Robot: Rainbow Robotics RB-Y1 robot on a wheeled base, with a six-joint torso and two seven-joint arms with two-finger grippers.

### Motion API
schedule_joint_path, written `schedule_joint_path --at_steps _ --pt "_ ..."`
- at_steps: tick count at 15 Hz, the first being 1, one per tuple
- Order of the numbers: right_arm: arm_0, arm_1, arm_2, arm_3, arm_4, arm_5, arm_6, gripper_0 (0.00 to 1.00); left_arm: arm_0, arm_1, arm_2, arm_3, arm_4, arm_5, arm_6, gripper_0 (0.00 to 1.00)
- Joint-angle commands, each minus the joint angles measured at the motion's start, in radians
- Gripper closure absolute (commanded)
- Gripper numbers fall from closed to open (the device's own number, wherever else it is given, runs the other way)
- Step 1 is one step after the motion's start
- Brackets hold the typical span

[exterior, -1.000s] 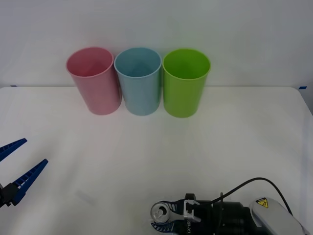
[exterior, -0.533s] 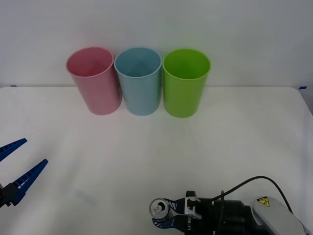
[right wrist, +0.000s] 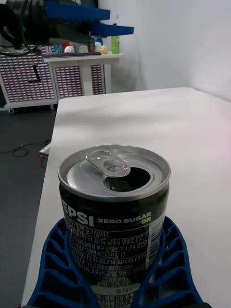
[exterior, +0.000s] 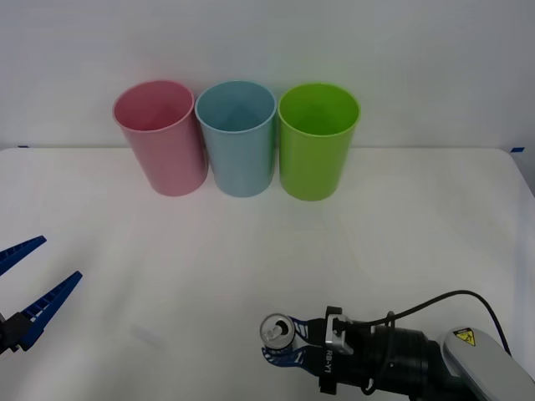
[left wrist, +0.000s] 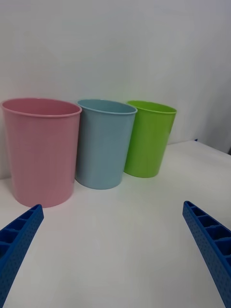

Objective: Grasp the object on the table and drop it into the matching bin: aluminum can to the light blue bin, PET bottle to the pink bin.

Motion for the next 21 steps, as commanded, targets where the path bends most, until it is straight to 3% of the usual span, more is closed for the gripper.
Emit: schedule_joint_path --at_steps 1,11,17,21 --pt "0.002 0.000 -0.012 -0.056 -0.028 0.032 -0.027 1.00 0.000 0.000 0.000 0.000 0.000 0.000 0.000 0.00" --pt "-0.001 0.000 -0.058 -0.369 -0.039 0.285 -0.373 1.00 0.000 0.000 0.000 0.000 0.000 0.000 0.000 0.00" --pt "-0.132 0.000 -0.076 -0.392 -0.039 0.425 -0.536 1.00 0.000 0.000 0.000 0.000 0.000 0.000 0.000 0.00" --pt "-0.236 -0.002 -0.081 -0.378 0.032 0.540 -0.669 1.00 0.000 0.000 0.000 0.000 0.000 0.000 0.000 0.00"
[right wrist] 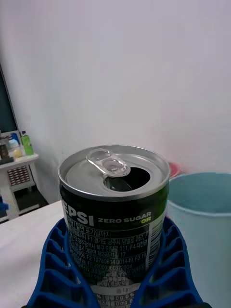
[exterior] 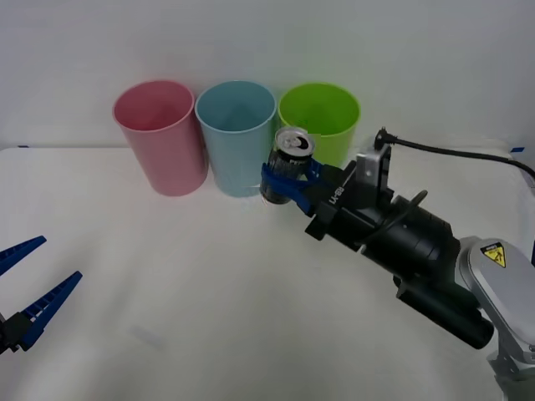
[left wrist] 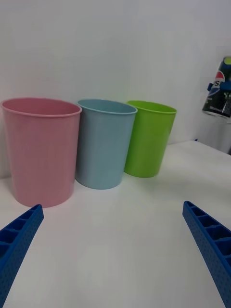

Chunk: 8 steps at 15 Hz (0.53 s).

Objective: Grasp the object on the table and drop it into the matching bin: aluminum can to the light blue bin, PET bottle to the pink bin.

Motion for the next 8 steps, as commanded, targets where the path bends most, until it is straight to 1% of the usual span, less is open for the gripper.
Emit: schedule_joint_path --at_steps 1,4,6,7,8 --pt "-0.078 0.001 -0.001 0.033 0.050 0.065 -0.091 1.00 0.000 0.000 0.000 0.000 0.000 0.000 0.000 0.00" --pt "-0.195 0.018 -0.001 0.142 0.051 0.098 -0.095 1.00 0.000 0.000 0.000 0.000 0.000 0.000 0.000 0.00" --pt "-0.287 0.041 -0.001 0.231 0.060 0.118 -0.097 1.00 0.000 0.000 0.000 0.000 0.000 0.000 0.000 0.00" --pt "-0.322 0.055 -0.004 0.266 0.071 0.127 -0.097 1.00 0.000 0.000 0.000 0.000 0.000 0.000 0.000 0.00" --pt "-0.379 0.080 -0.017 0.329 0.094 0.134 -0.097 1.00 0.000 0.000 0.000 0.000 0.000 0.000 0.000 0.00"
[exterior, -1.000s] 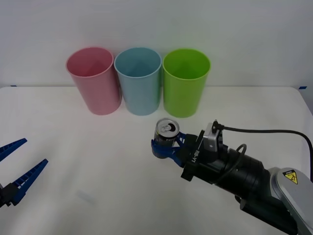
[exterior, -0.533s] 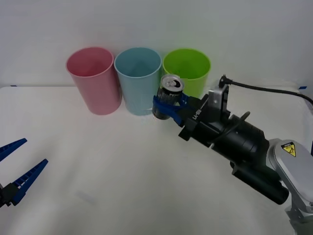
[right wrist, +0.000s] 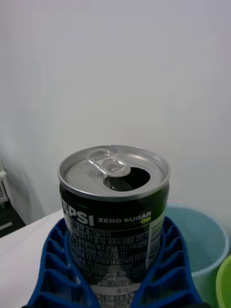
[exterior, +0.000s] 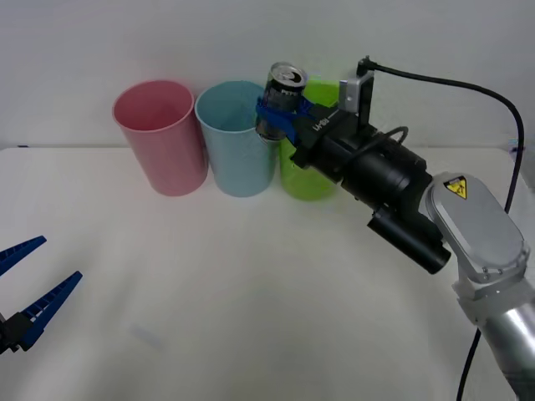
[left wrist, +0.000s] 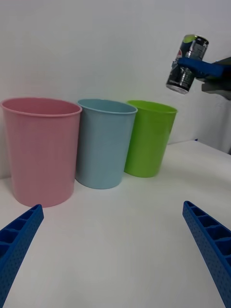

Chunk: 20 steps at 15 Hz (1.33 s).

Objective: Grasp the object on the table and drop it into the matching bin: aluminum can to the light blue bin, PET bottle to the pink bin.

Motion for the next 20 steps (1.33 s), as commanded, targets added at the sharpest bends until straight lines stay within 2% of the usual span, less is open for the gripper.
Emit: schedule_joint_path --at_steps 1,8,13,16,20 --pt "-0.116 0.050 -0.020 0.129 0.038 0.014 0.001 1.00 0.000 0.000 0.000 0.000 0.000 0.000 0.000 0.00" --pt "-0.340 0.166 -0.031 0.445 0.096 0.109 0.020 1.00 0.000 0.000 0.000 0.000 0.000 0.000 0.000 0.00" --pt "-0.464 0.234 -0.031 0.642 0.104 0.198 0.035 1.00 0.000 0.000 0.000 0.000 0.000 0.000 0.000 0.00" --pt "-0.505 0.258 -0.031 0.701 0.104 0.228 0.046 1.00 0.000 0.000 0.000 0.000 0.000 0.000 0.000 0.00" --pt "-0.507 0.263 -0.026 0.709 0.104 0.228 0.054 1.00 0.000 0.000 0.000 0.000 0.000 0.000 0.000 0.00"
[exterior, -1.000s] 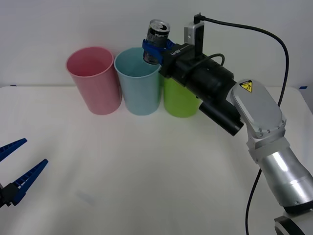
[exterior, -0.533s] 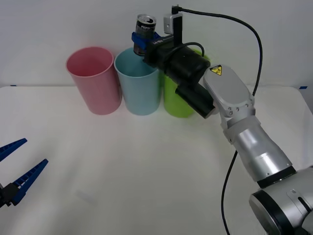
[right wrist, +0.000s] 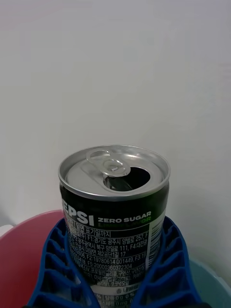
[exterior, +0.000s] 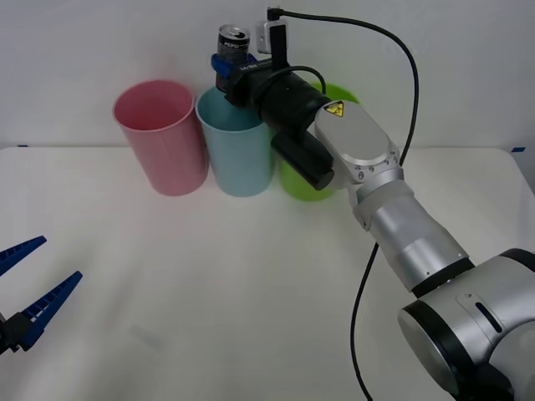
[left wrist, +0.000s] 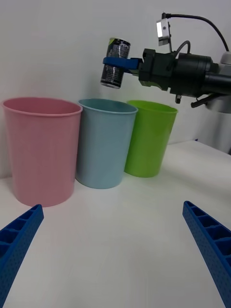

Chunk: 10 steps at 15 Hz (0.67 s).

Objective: Grasp the object on the table and drop it into the matching bin: aluminum can to the light blue bin, PET bottle to the pink bin.

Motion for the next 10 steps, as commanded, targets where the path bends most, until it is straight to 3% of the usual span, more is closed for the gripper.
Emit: schedule_joint_path --at_steps 1,2,3,4,5,10 --pt "0.001 0.000 0.002 0.000 0.000 0.000 0.005 1.00 0.000 0.000 0.000 0.000 0.000 0.000 0.000 0.00" --pt "0.001 0.000 0.002 0.000 0.000 0.000 0.006 0.94 0.000 0.000 0.000 0.000 0.000 0.000 0.000 0.00" --pt "0.000 -0.001 0.002 0.000 0.000 0.000 0.009 0.64 0.000 0.000 0.000 0.000 0.000 0.000 0.000 0.00" --pt "0.001 0.000 0.002 0.000 0.000 0.000 0.012 0.04 0.000 0.000 0.000 0.000 0.000 0.000 0.000 0.00" --pt "0.001 -0.001 0.002 0.000 0.000 -0.002 0.014 0.00 0.000 0.000 0.000 0.000 0.000 0.000 0.000 0.00" --pt "0.003 -0.009 0.002 0.000 -0.006 -0.017 0.021 0.00 0.000 0.000 0.000 0.000 0.000 0.000 0.000 0.00"
